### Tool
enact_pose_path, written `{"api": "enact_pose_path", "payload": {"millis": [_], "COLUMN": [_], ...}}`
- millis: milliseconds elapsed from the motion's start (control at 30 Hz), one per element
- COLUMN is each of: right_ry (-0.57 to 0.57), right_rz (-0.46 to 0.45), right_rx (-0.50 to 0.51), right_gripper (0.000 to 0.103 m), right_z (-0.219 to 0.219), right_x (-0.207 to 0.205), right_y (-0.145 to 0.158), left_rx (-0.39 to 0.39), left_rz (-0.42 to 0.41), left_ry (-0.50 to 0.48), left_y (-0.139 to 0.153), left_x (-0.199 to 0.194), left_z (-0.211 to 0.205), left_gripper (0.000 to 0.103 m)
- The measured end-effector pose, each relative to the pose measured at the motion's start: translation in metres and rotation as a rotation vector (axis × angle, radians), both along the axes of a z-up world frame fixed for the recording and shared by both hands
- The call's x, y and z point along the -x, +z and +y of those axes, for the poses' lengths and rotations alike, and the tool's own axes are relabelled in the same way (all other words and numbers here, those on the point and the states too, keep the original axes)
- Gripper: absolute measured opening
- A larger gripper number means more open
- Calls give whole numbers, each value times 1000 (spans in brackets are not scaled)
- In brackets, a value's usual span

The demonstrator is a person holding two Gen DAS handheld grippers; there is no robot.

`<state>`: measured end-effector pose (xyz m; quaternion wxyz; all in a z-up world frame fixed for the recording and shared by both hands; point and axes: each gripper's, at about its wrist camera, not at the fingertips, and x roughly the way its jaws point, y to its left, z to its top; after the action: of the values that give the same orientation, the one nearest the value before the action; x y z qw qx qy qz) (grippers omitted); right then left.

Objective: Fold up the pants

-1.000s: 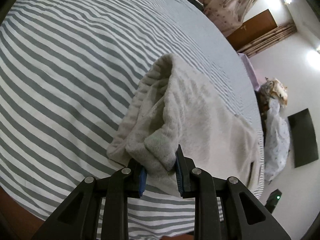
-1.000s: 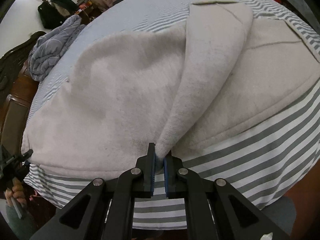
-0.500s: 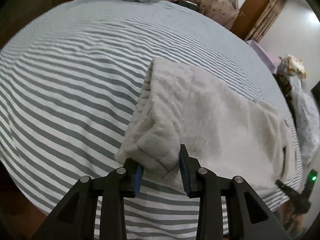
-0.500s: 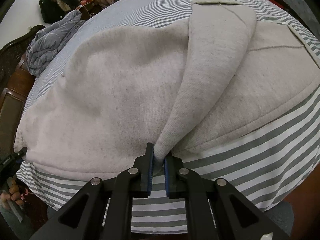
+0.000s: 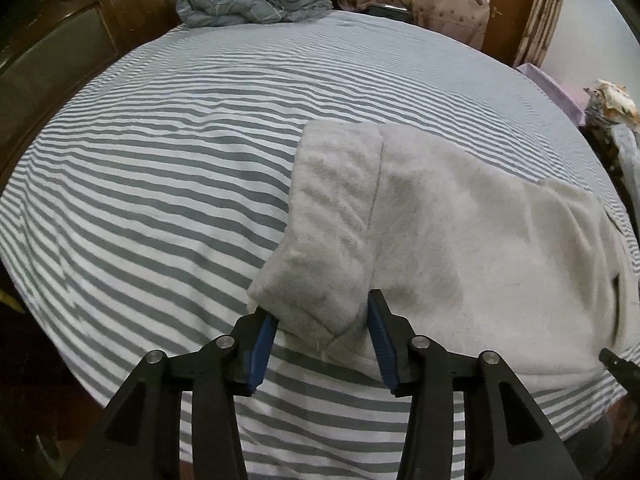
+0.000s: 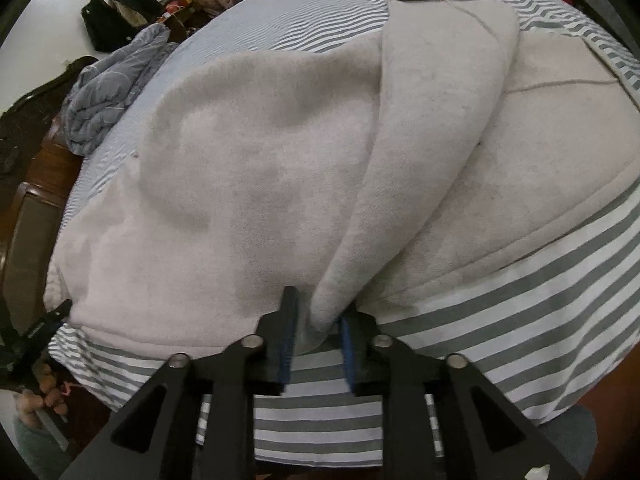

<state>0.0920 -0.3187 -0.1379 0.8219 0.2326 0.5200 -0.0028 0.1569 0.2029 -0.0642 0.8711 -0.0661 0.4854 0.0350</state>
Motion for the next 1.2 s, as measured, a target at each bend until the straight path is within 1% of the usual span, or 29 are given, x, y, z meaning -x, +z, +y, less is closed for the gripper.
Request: {"api": "enact_pose_path", "payload": {"millis": [33, 67, 133, 200, 300, 400, 533, 600, 633, 700, 800, 833, 900, 967, 1033, 1100, 1200], "right_ry": [8, 22, 41, 61, 63, 43, 0, -30, -51, -84, -114, -120, -124, -107, -93, -58, -23], "right_rz": [-5, -13, -19, -28, -40, -60, -79, -78, -79, -78, -81, -83, -77, -68, -56, -44, -20], "right_rx": [-11, -23, -11, -5, -23, -34, -39, -44, -39, -31, -2, 6, 14, 24, 59, 116, 165], "right_gripper": [33, 37, 44, 47, 51, 55, 55, 55, 56, 57, 57, 57, 57, 57, 57, 57, 57], "right_z": [0, 2, 5, 7, 3, -15, -51, -74, -85, -107, -135, -141, -156, -164, -166, -168, -167], "right_x": [0, 0, -1, -1, 3, 11, 27, 34, 37, 42, 41, 39, 32, 24, 15, -4, -36], "right_y": [1, 1, 4, 7, 13, 21, 32, 37, 40, 47, 59, 64, 74, 83, 89, 96, 99], "left_rx": [3, 8, 19, 22, 6, 3, 79, 110, 135, 169, 229, 238, 255, 247, 239, 238, 260], "left_rz": [-3, -7, -22, -50, -108, -151, -170, -169, -164, -147, -100, -87, -70, -66, -67, -70, -65], "left_ry": [9, 22, 45, 74, 87, 43, -85, -166, -226, -303, -437, -466, -524, -593, -654, -685, -721], "left_y": [2, 6, 13, 23, 42, 55, 62, 63, 61, 58, 45, 40, 33, 25, 20, 16, 10], "left_x": [2, 5, 13, 23, 43, 60, 74, 80, 83, 83, 85, 85, 87, 89, 89, 86, 76], "left_z": [0, 0, 1, 0, -9, -28, -70, -99, -119, -147, -203, -218, -245, -275, -301, -317, -338], "left_gripper": [47, 47, 47, 48, 48, 51, 52, 52, 52, 52, 52, 52, 52, 52, 52, 52, 52]}}
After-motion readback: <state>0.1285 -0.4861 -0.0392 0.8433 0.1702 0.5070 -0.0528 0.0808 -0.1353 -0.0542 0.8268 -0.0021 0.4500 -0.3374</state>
